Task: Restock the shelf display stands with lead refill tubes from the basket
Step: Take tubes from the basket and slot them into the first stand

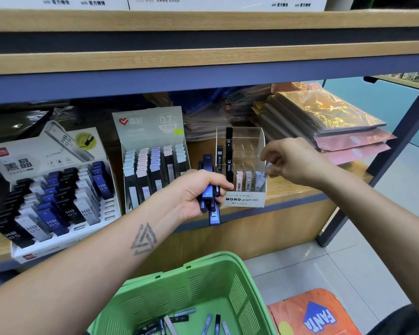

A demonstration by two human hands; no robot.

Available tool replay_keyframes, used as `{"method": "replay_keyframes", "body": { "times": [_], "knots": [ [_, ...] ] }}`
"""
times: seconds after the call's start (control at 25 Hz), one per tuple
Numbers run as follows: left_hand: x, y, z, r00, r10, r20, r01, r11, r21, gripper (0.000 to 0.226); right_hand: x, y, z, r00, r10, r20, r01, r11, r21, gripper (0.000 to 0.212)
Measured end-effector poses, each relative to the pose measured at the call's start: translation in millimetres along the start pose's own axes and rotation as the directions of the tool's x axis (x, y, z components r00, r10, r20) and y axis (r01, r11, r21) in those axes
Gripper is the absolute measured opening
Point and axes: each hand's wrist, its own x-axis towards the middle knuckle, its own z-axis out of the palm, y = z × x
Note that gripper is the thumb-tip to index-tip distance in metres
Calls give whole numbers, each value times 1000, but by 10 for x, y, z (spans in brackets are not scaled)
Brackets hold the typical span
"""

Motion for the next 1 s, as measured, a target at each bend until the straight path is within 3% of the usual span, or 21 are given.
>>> {"method": "replay_keyframes", "body": {
  "times": [0.12,0.44,0.8,0.88,0.96,1.0],
  "knots": [
    [-5,-1,-2,1000,-3,3,3,1000,-2,18,17,32,129,999,-46,-5,45,990,-137,13],
    [-19,11,-24,1000,-4,14,4,1000,-4,17,6,49,349,991,-132,-33,121,964,-237,20],
    [-44,46,-90,994,-57,91,73,980,-185,14,-45,-7,428,984,-165,-62,129,916,-380,26],
    [-33,43,-92,991,-77,106,94,982,-164,10,-32,-96,371,977,-186,-104,164,967,-196,14],
    [-34,33,-90,988,-91,126,108,985,-135,6,-41,-280,331,990,-128,-56,137,965,223,15],
    [-40,30,-88,986,-95,138,113,985,-127,7,-46,-381,319,994,-106,25,86,900,428,22]
  ]
}}
